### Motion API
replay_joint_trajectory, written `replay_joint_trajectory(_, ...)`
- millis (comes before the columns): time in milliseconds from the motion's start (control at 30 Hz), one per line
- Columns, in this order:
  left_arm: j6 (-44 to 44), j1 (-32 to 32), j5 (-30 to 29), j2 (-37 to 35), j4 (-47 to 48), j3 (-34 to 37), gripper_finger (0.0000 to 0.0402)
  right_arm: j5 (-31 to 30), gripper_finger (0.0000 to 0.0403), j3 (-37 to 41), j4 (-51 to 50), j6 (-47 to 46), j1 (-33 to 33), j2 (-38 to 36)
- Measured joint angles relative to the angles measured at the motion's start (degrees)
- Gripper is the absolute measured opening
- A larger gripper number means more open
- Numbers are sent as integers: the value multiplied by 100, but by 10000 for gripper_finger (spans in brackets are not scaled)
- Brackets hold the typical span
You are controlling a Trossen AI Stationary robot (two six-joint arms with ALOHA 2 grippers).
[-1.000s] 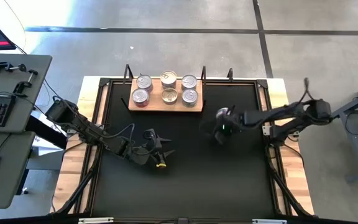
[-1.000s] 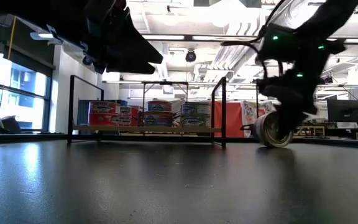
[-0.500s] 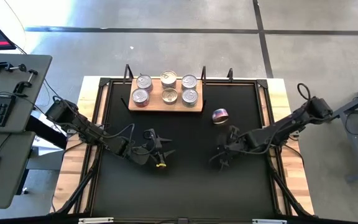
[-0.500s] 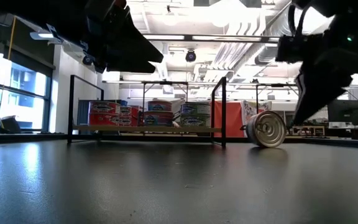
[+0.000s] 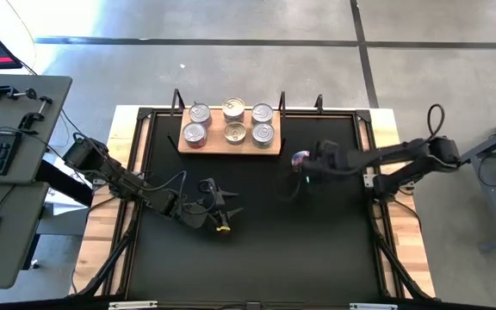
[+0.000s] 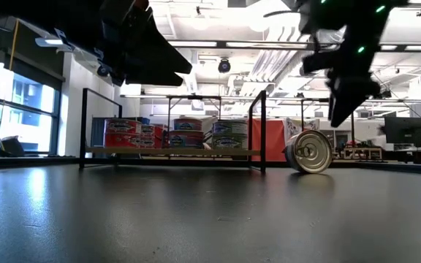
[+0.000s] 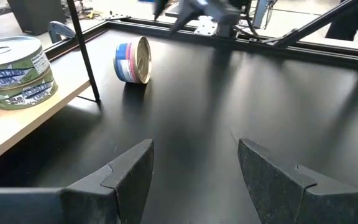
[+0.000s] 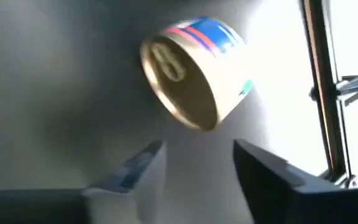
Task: Stack canned seafood by type on shelf
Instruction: Stack the blue and pink tuna can on top of the blue and pink tuna can on the shelf
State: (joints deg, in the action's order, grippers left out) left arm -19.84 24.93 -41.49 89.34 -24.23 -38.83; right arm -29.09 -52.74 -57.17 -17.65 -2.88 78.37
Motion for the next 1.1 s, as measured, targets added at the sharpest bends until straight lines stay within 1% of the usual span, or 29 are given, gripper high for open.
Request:
replay_joint_trajectory(167, -2, 0, 191, 0, 11, 0, 227, 620, 269, 144, 406, 1672, 1355, 0)
replay_joint_trajectory(233, 0, 0, 214, 0, 19, 0, 227, 852, 300, 173, 555, 2248, 1779, 0)
replay_joint_trajectory(333, 2, -3, 220, 0, 22, 0, 227, 1292, 330, 253, 945, 3137, 2245, 0)
replay_joint_trajectory(433, 0, -4, 220, 0, 28, 0, 227, 1927, 338, 468, 1562, 4209, 2483, 0)
replay_joint_trajectory(533, -2, -2, 222, 0, 33, 0, 227, 2376, 334, 691, 2269, 4657, 2509, 0)
replay_joint_trajectory(667, -2, -2, 221, 0, 35, 0, 227, 2691, 319, 868, 2786, 4487, 2397, 0)
replay_joint_trajectory(767, -2, -2, 220, 0, 35, 0, 227, 2891, 292, 961, 2763, 4314, 2262, 0)
replay_joint_trajectory(833, -4, -2, 220, 0, 37, 0, 227, 2901, 262, 984, 2610, 4158, 2162, 0)
replay_joint_trajectory(900, -4, 0, 220, 0, 37, 0, 227, 2901, 223, 985, 2481, 3850, 2045, 0)
replay_joint_trajectory(1000, 4, 0, 220, 0, 36, 0, 227, 2959, 165, 984, 2440, 3153, 1793, -8)
replay_joint_trajectory(1100, 131, 32, 196, 0, 39, 0, 227, 3377, 167, 987, 2535, 2350, 1499, 2)
